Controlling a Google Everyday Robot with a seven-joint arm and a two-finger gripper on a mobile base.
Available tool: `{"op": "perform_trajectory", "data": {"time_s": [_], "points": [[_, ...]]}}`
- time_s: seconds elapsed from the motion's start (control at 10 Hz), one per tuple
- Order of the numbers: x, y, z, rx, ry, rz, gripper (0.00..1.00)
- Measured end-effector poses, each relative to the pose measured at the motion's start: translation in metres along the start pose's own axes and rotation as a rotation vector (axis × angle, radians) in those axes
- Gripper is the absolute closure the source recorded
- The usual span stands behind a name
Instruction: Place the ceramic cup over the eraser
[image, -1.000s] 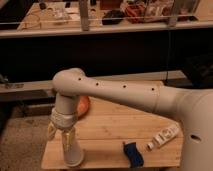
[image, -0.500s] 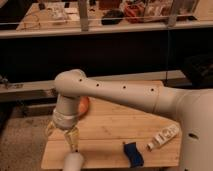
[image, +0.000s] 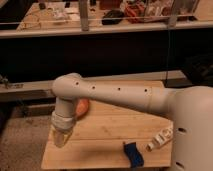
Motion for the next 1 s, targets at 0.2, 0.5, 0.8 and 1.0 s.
{"op": "perform_trajectory", "data": {"time_s": [0.2,0.5,0.8,1.0], "points": [[0.0006,0.0009,-0.0003,-0.001,0.0,0.002,1.0],[0.0003,0.0008,-0.0002,-0.002,0.0,0.002,1.0],[0.0003,0.0006,-0.0002,-0.001,0.0,0.002,1.0],[0.0005,0.0005,0.0,-0.001,-0.001,0.002,1.0]]}}
